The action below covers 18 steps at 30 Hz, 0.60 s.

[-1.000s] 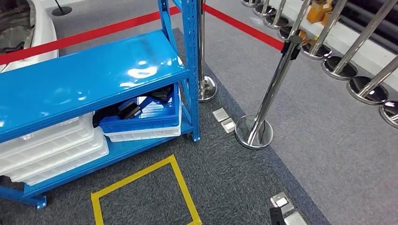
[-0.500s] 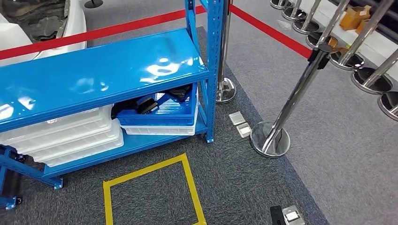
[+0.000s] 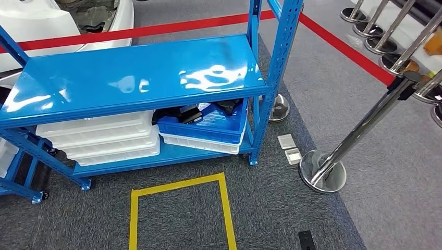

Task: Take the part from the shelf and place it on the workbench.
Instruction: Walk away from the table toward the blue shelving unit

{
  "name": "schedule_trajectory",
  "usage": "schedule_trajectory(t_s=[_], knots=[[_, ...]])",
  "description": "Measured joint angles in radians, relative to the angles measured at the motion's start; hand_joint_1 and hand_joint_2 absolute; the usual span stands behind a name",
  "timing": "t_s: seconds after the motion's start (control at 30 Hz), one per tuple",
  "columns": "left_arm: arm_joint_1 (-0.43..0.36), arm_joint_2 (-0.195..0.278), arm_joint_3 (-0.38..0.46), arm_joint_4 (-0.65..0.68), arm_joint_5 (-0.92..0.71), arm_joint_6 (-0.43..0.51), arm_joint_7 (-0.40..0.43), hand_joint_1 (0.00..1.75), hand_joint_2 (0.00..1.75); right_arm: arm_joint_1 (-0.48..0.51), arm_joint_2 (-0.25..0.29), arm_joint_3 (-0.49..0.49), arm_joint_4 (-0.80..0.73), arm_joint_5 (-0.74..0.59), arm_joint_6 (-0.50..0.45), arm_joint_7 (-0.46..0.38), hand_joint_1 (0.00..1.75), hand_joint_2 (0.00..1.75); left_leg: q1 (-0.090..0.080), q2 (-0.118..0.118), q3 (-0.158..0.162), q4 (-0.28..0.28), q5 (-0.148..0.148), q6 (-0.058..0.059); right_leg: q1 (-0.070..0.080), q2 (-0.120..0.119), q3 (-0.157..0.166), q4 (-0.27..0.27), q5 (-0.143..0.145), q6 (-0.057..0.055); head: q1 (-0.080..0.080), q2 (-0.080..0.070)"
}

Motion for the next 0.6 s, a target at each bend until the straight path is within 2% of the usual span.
schedule_trajectory(t_s=[0.03,0.07,0.1,0.17,0.23,0.27,0.3,0.33,0.37,0.4,0.47,0.5,0.53,0.6], knots=[[-0.001,0.0,0.0,0.0,0.0,0.0,0.0,0.0,0.0,0.0,0.0,0.0,0.002,0.0,0.0,0.002,0.0,1.75,0.0,-0.008,-0.003,0.002,0.0,-0.005,0.002,0.002,0.002,-0.003,-0.005,-0.005,0.0,0.0],[0.0,0.0,0.0,0.0,0.0,0.0,0.0,0.0,0.0,0.0,0.0,0.0,0.004,0.0,0.0,0.003,0.0,1.75,0.002,-0.018,-0.004,0.001,0.001,-0.009,0.002,-0.006,0.004,-0.006,-0.003,-0.011,-0.001,0.0],[0.0,0.0,0.0,0.0,0.0,0.001,0.0,0.0,0.0,0.0,0.001,0.0,0.006,0.0,0.0,0.004,0.0,1.75,0.003,-0.015,-0.004,0.004,-0.001,-0.014,0.002,-0.015,0.006,-0.009,-0.002,-0.016,-0.001,0.0],[-0.001,0.001,0.0,0.0,0.0,0.002,0.0,0.0,0.0,-0.002,0.001,0.0,0.009,0.002,0.0,0.004,0.0,1.75,0.002,0.017,-0.018,0.042,-0.025,-0.027,0.0,-0.035,0.012,-0.016,0.0,-0.027,-0.008,0.0],[-0.002,0.001,0.0,0.0,0.0,0.002,0.0,0.0,0.0,-0.001,0.001,0.0,0.01,0.003,0.0,0.005,0.0,1.75,0.005,0.057,-0.069,0.15,-0.078,-0.039,0.001,-0.058,0.017,-0.018,-0.003,-0.034,-0.016,0.0],[-0.002,0.001,0.0,0.0,0.0,0.002,0.0,0.0,0.0,0.0,0.001,-0.001,0.011,0.003,0.0,0.006,0.0,1.75,0.007,0.064,-0.101,0.212,-0.102,-0.043,0.002,-0.07,0.018,-0.018,-0.005,-0.036,-0.017,0.0],[-0.002,0.001,0.0,0.0,0.0,0.002,0.0,0.0,0.0,0.0,0.001,-0.001,0.013,0.003,0.0,0.007,0.0,1.75,0.01,0.068,-0.126,0.257,-0.113,-0.045,0.002,-0.081,0.02,-0.018,-0.007,-0.037,-0.017,0.0],[-0.001,0.001,0.0,0.0,0.0,0.002,0.0,0.0,0.0,0.0,0.001,-0.002,0.015,0.002,0.0,0.009,0.0,1.75,0.011,0.07,-0.134,0.268,-0.104,-0.046,0.002,-0.09,0.023,-0.017,-0.01,-0.037,-0.017,0.0],[0.0,0.001,0.0,0.0,0.0,0.002,0.0,0.0,0.0,-0.001,0.001,-0.003,0.018,0.0,0.0,0.01,0.0,1.75,0.012,0.073,-0.123,0.241,-0.079,-0.045,0.001,-0.097,0.026,-0.017,-0.013,-0.035,-0.017,0.0],[0.0,0.001,0.0,0.0,0.0,0.002,0.0,0.0,0.0,-0.003,0.001,-0.004,0.021,-0.001,0.0,0.012,0.0,1.75,0.013,0.078,-0.094,0.179,-0.041,-0.042,0.001,-0.103,0.031,-0.017,-0.016,-0.033,-0.017,0.0],[0.0,0.001,0.0,0.0,-0.001,0.002,0.001,0.0,0.0,-0.008,0.001,-0.007,0.032,-0.004,0.0,0.015,0.0,0.87,0.009,0.091,-0.035,0.053,0.01,-0.032,0.002,-0.111,0.039,-0.018,-0.022,-0.026,-0.017,0.0],[0.001,0.001,0.0,0.0,-0.001,0.002,0.002,0.0,0.0,-0.011,0.0,-0.01,0.04,-0.005,0.001,0.016,0.0,0.44,0.006,0.096,-0.019,0.016,0.018,-0.028,0.003,-0.113,0.041,-0.02,-0.024,-0.022,-0.017,0.0],[0.001,0.001,0.0,0.0,-0.001,0.002,0.003,0.0,0.0,-0.015,0.0,-0.012,0.048,-0.006,0.001,0.017,0.0,0.0,0.002,0.098,-0.015,0.004,0.015,-0.024,0.003,-0.115,0.043,-0.022,-0.025,-0.017,-0.017,0.0],[0.002,0.001,0.0,0.0,0.0,0.002,0.005,0.0,0.0,-0.02,-0.002,-0.015,0.065,-0.005,0.002,0.017,0.0,0.0,0.002,0.094,-0.012,-0.008,0.016,-0.015,0.003,-0.116,0.049,-0.028,-0.026,-0.006,-0.016,0.0]])
